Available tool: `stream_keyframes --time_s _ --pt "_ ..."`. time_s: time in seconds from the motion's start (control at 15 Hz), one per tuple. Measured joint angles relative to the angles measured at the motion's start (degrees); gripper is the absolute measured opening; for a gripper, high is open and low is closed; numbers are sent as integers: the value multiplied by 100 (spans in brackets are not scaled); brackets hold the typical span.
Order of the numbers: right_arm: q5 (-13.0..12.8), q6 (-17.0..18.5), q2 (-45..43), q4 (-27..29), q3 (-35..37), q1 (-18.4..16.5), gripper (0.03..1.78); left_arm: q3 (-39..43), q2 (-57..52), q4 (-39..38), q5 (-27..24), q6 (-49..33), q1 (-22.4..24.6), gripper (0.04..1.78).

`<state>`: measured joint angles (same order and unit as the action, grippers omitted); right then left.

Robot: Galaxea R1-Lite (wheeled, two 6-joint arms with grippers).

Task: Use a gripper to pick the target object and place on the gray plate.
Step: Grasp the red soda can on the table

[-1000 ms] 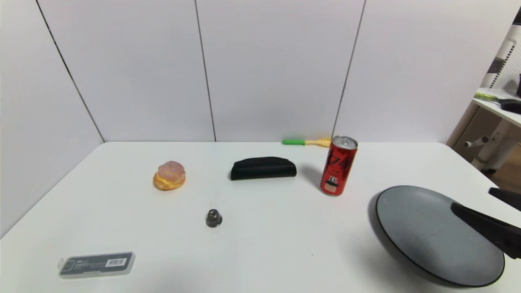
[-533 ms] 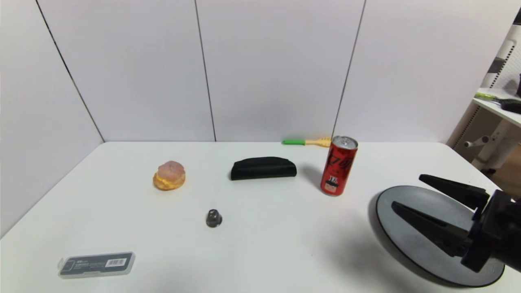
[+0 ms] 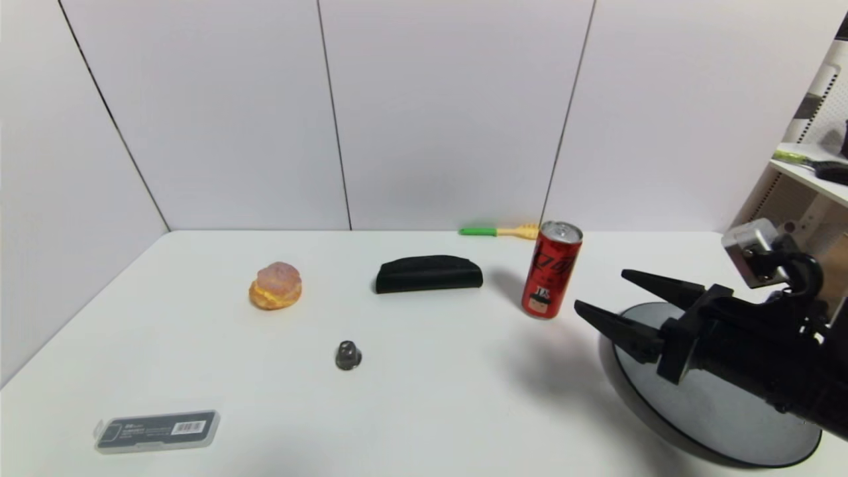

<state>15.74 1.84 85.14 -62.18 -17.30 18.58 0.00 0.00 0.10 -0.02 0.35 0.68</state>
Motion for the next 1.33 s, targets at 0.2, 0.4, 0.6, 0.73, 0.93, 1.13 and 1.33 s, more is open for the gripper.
stream_keyframes --time_s 0.2,0.4,0.6,0.73,0.93,1.13,1.33 --pt "2 -124 667 -619 -119 -196 170 0 0 -2 2 0 -2 169" --pt "-4 -168 1178 -1141 -146 -284 170 0 0 0 0 -2 -2 169" --pt "-12 -162 1524 -1530 -254 -296 170 0 0 0 2 -2 0 169" --pt "-22 -160 1726 -1690 -345 -288 170 0 0 0 2 -2 0 169" --pt "-105 -151 2039 -1926 -602 -251 170 0 0 0 2 -2 0 169" --pt "-160 -155 2371 -1993 -867 -216 170 0 0 0 2 0 0 169" --pt "-163 -157 2715 -2147 -1106 -177 170 0 0 0 2 0 0 169"
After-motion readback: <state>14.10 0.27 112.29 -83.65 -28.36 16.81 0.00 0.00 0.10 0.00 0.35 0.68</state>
